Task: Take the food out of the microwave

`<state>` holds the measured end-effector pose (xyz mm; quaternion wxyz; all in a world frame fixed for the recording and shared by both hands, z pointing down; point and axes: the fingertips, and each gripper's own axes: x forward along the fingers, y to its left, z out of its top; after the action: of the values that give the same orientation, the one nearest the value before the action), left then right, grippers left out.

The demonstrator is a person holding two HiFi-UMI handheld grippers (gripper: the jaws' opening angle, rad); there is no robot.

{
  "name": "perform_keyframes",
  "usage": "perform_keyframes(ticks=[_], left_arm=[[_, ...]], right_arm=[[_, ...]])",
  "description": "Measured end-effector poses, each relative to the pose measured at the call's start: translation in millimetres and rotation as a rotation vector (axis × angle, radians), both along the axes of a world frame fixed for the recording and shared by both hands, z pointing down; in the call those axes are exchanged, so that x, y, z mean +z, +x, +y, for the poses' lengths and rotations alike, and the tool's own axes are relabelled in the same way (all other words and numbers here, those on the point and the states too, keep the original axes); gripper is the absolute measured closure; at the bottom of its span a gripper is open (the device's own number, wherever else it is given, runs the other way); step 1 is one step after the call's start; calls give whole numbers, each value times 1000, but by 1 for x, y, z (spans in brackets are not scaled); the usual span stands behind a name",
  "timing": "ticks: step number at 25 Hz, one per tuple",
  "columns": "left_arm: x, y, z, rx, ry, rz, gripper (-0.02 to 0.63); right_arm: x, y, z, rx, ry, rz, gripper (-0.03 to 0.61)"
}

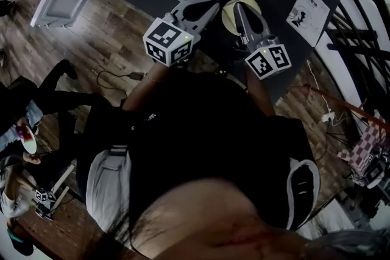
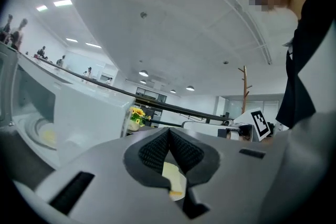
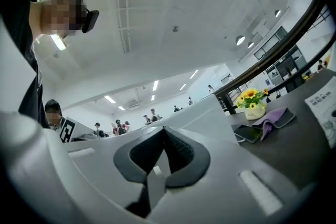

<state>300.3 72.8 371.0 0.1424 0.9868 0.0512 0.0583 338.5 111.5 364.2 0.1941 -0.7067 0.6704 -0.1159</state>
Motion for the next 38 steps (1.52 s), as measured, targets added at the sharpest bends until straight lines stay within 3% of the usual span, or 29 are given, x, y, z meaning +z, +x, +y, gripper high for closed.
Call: perform_keyframes(ticks=[22, 29, 38], left_arm=[[-15, -153, -48, -533, 31, 26, 606], [-11, -192, -37, -675, 46, 33, 606], [-7, -224, -26, -782, 53, 23, 606]], right_arm=[[-31, -128, -56, -480, 110, 48, 577], [-29, -166, -56, -632, 109, 75, 577], [-26, -195, -54, -731, 102, 77, 577]])
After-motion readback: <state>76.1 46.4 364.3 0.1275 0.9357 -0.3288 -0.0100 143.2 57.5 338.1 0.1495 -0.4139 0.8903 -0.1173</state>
